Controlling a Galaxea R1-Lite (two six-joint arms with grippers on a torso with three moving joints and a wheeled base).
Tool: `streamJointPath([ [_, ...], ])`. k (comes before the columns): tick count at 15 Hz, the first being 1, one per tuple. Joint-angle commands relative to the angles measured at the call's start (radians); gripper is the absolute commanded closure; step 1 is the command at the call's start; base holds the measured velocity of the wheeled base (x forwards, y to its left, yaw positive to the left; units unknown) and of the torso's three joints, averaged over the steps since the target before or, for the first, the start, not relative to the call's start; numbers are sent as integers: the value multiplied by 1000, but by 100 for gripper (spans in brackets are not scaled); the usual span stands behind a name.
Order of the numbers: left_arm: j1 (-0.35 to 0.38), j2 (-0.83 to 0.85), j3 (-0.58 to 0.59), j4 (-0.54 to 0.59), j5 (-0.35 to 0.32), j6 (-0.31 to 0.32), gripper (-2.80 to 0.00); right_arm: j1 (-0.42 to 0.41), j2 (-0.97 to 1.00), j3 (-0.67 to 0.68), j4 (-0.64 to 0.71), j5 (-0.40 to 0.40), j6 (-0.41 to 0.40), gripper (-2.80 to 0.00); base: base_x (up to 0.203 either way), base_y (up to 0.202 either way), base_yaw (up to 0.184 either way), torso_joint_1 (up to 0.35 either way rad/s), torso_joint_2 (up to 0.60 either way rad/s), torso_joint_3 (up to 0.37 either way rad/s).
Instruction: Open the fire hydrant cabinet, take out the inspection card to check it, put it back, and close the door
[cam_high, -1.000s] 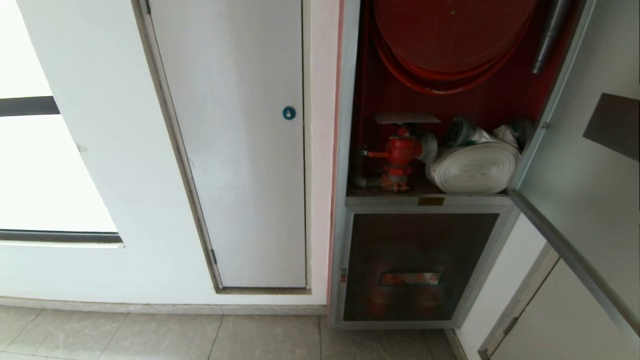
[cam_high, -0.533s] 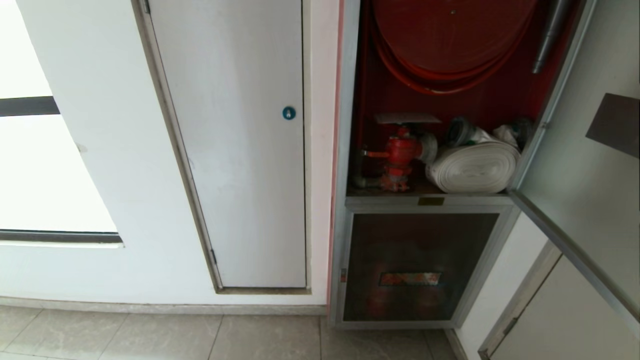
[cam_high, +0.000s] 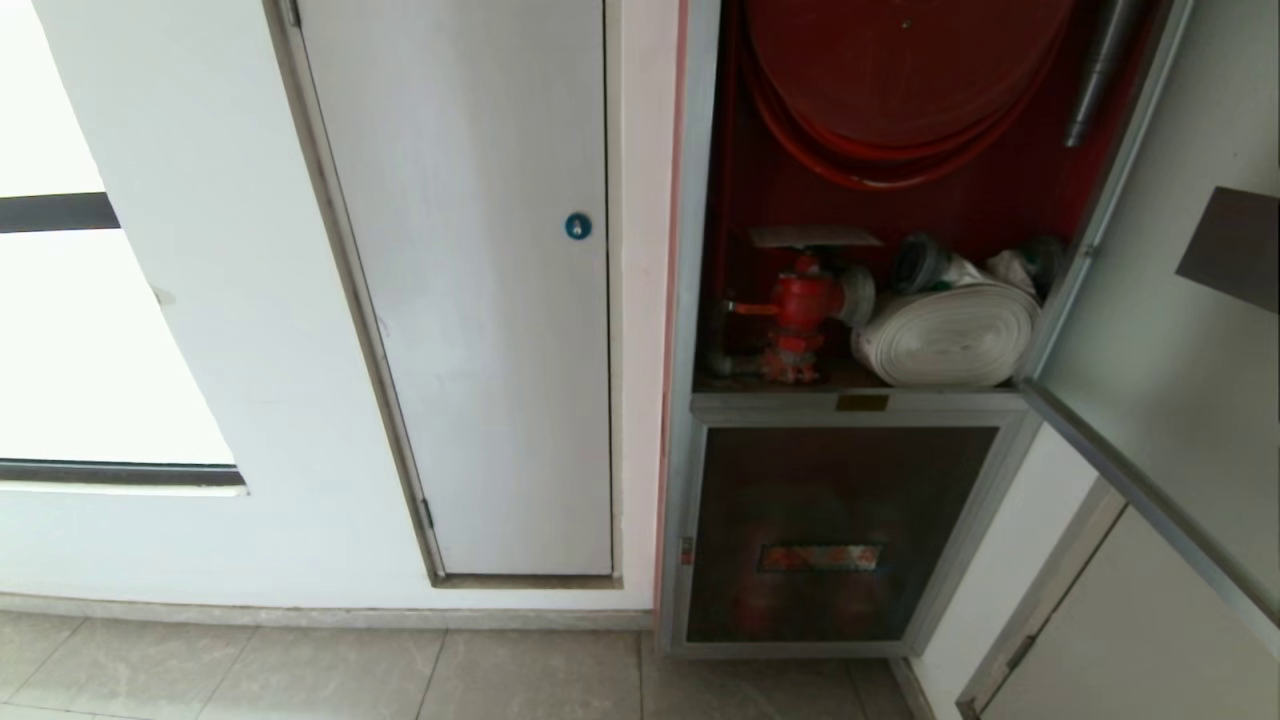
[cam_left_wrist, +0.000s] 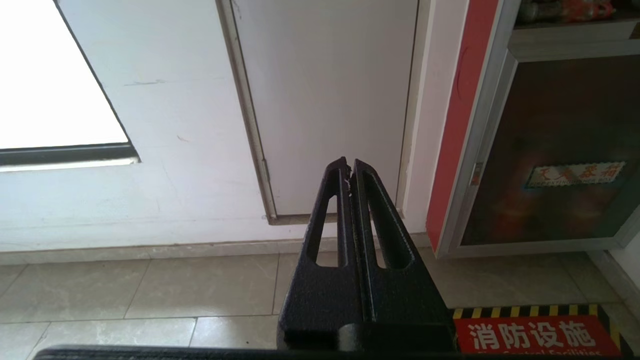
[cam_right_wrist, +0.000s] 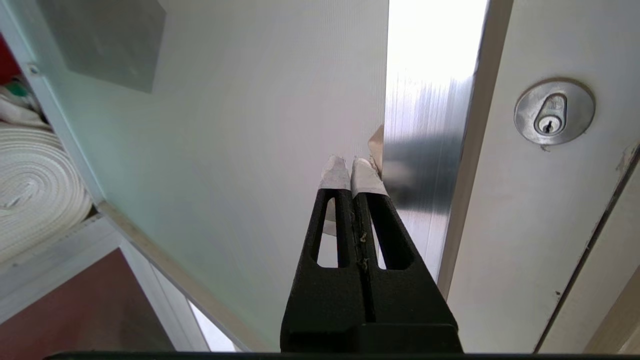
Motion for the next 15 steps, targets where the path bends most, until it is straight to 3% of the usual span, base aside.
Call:
streamJointPath([
  [1,0,1,14,-1,0,0,0,-2,15,1,-5,-2,13,0,0,0,0,0,0,0],
  [3,0,1,12,-1,0,0,0,2,7,14,-4,34,17,0,0,0,0,0,0,0],
  [6,0,1,14,-1,0,0,0,55,-33,52,10,216,17,0,0,0,0,0,0,0],
  [9,0,1,14,-1,0,0,0,219,-117,101,29,318,15,0,0,0,0,0,0,0],
  [13,0,1,13,-1,0,0,0,513,-346,172,132,340,6,0,0,0,0,0,0,0],
  [15,0,1,14,-1,0,0,0,582,-483,211,216,361,-40,0,0,0,0,0,0,0],
])
